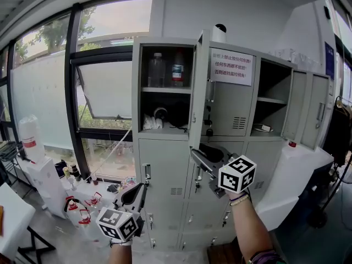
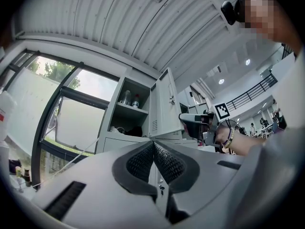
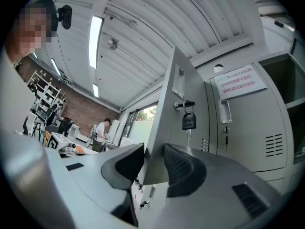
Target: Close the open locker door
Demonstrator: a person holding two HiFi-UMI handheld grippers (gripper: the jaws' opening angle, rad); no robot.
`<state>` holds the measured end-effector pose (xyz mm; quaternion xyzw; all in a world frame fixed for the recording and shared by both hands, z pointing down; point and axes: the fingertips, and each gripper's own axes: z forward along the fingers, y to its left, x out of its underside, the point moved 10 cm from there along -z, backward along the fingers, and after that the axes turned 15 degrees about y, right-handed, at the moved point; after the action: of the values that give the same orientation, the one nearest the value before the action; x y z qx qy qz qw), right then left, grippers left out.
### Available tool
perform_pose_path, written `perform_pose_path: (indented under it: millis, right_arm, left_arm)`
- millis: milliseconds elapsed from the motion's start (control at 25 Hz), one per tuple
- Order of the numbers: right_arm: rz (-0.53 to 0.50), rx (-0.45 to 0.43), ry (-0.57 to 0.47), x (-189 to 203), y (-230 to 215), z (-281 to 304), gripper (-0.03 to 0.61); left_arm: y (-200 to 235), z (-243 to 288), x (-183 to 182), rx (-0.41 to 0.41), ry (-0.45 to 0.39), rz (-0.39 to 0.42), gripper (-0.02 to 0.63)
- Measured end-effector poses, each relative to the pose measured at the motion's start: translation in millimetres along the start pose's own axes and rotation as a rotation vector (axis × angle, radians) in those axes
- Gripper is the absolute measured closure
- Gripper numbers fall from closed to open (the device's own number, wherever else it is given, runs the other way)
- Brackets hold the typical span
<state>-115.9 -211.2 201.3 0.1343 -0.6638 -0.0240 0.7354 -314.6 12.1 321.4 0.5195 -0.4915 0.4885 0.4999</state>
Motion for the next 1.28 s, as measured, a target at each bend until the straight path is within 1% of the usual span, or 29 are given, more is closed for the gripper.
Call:
perform_pose_path:
  millis: [200, 480, 760, 880, 1120, 1280]
  right_arm:
    - [-0.026, -0.02, -0.002, -7.1, 13.5, 21.8, 0.448]
    - [-0.047, 0.015, -0.003, -14.4, 32.9, 58.8, 0.453]
    - [-0.058, 0.05, 0.0, -21.3, 44.4, 96.3, 0.454]
    - [-0.083, 0.074, 0.014, -22.2, 50.0, 113.2, 0.454]
    - [-0.115, 0.091, 0.017, -25.9, 53.8, 146.2, 0.457]
    - [-0.13, 0.08, 0.026, -28.7, 50.2, 165.9, 0.464]
  left_arm:
    - [15.7, 0.2, -4.0, -0.012, 0.001, 0.011, 0.594]
    - [51.0, -0.2, 1.3, -0.032, 0.007, -0.001, 0.594]
    - [89.0, 3.1, 7.5, -0.034, 0.012, -0.017, 0.592]
    - [104.3, 2.4, 12.3, -0.039, 0.015, -0.03, 0.592]
    - [127.1, 2.0, 21.2, -0.037, 0.018, -0.067, 0.592]
    - [138.8, 1.8, 24.2, -0.058, 0.023, -0.087, 0.594]
